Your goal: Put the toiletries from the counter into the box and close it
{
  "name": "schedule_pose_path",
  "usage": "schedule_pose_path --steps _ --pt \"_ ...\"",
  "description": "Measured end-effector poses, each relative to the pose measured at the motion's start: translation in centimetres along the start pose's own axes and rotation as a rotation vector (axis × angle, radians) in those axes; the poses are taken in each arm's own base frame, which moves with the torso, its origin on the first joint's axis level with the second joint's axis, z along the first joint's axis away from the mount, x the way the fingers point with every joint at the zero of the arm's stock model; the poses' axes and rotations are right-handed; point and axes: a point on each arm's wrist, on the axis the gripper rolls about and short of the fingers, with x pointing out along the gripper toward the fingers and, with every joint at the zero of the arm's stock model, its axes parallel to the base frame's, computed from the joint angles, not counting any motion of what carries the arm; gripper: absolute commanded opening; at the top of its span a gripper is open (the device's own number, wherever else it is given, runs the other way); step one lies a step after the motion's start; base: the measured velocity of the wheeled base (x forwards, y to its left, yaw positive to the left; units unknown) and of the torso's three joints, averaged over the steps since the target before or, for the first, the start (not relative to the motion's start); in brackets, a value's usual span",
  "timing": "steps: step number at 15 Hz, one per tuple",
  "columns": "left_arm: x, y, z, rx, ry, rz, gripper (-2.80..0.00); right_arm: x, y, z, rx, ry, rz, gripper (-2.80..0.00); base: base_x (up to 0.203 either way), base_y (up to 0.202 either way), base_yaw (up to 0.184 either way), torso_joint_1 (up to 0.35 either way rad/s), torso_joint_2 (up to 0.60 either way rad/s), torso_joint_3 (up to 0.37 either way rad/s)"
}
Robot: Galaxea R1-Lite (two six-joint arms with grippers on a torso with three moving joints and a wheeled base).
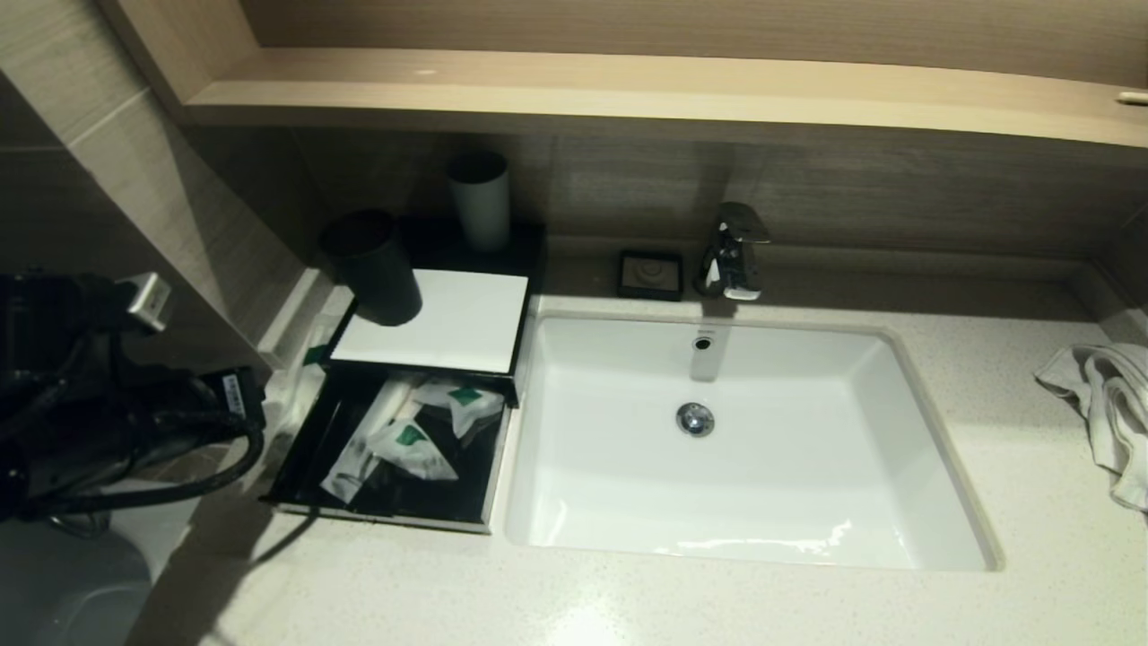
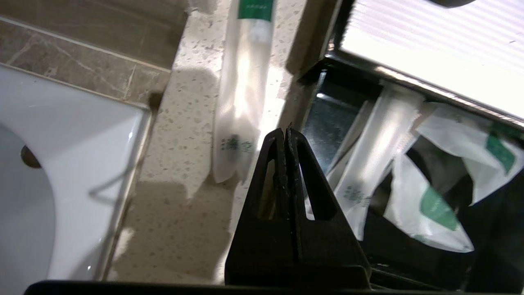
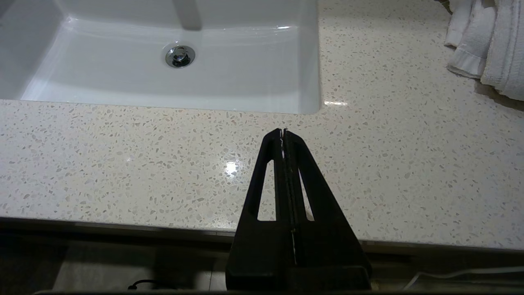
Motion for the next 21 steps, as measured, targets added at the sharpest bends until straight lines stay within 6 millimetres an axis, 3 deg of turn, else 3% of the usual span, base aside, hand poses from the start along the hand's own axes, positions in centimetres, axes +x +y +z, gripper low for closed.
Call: schedule_pose_path --steps 12,13,21 --pt "1.3 2.2 -0.1 0.01 0.035 0.05 -2.8 0.0 0.0 0.0 0.0 0.0 0.0 -2.8 0.0 0.0 0.0 0.0 0.0 0.0" --pt "1.3 2.4 0.0 0.012 0.036 0.045 0.0 0.0 0.0 0.0 0.0 0.0 0.0 -2.8 0.0 0.0 0.0 0.0 0.0 0.0" --pt "1.7 3.5 -0.3 0.038 0.067 -0.001 0.0 0.0 0.0 0.0 0.0 0.0 0.0 -2.8 0.0 0.0 0.0 0.0 0.0 0.0"
